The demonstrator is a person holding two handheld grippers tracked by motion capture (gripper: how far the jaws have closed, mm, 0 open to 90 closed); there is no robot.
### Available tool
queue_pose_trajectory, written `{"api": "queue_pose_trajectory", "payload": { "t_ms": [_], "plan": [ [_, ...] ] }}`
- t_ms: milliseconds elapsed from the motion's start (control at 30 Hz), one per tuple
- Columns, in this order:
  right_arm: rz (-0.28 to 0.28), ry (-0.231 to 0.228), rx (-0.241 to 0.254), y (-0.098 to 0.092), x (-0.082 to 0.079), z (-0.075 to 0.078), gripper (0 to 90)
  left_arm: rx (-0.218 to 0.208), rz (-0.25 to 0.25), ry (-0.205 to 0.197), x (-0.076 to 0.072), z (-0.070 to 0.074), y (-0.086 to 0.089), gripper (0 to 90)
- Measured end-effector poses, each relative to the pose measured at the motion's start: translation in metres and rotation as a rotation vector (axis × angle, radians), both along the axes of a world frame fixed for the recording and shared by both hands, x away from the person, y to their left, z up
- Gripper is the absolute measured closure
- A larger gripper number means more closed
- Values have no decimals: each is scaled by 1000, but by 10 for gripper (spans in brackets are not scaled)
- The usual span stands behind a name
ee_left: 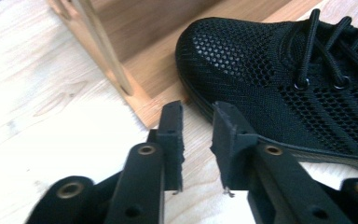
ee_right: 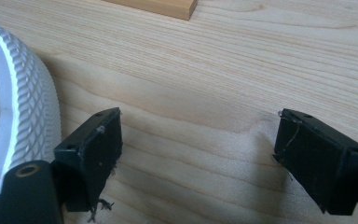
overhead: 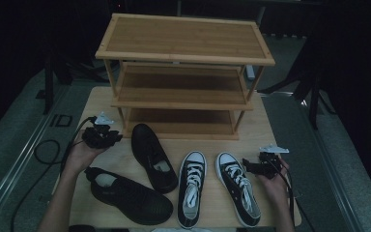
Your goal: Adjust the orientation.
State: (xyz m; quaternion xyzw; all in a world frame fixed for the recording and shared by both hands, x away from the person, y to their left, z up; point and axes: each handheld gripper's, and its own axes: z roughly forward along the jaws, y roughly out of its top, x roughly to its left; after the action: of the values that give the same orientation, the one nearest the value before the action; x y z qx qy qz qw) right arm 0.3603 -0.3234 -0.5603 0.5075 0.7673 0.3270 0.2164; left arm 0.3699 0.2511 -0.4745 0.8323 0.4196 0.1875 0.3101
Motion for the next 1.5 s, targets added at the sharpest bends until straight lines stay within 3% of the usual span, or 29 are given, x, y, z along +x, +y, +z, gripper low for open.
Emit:
{"api": "queue_pose_trajectory", "payload": {
  "t_ms": [200,467,633,933,1067,1300,1500],
  "plan": [
    [0,0,0,0,0,0,148,27,45,-30,-10,21,-8,703],
    [0,0,0,0,0,0,148,57,33,-68,-27,38,-32,684],
    [0,0,0,0,0,0,148,53,24,-64,-36,45,-46,679],
    [0,0,0,0,0,0,148,37,-27,-31,-49,43,-75,635],
    [0,0,0,0,0,0,148,9,-32,-26,-51,41,-83,617],
    [0,1,0,0,0,0,148,-43,-16,-15,-55,39,-96,588],
    [1,0,0,0,0,0,148,-61,3,3,-56,34,-105,540]
  ]
}}
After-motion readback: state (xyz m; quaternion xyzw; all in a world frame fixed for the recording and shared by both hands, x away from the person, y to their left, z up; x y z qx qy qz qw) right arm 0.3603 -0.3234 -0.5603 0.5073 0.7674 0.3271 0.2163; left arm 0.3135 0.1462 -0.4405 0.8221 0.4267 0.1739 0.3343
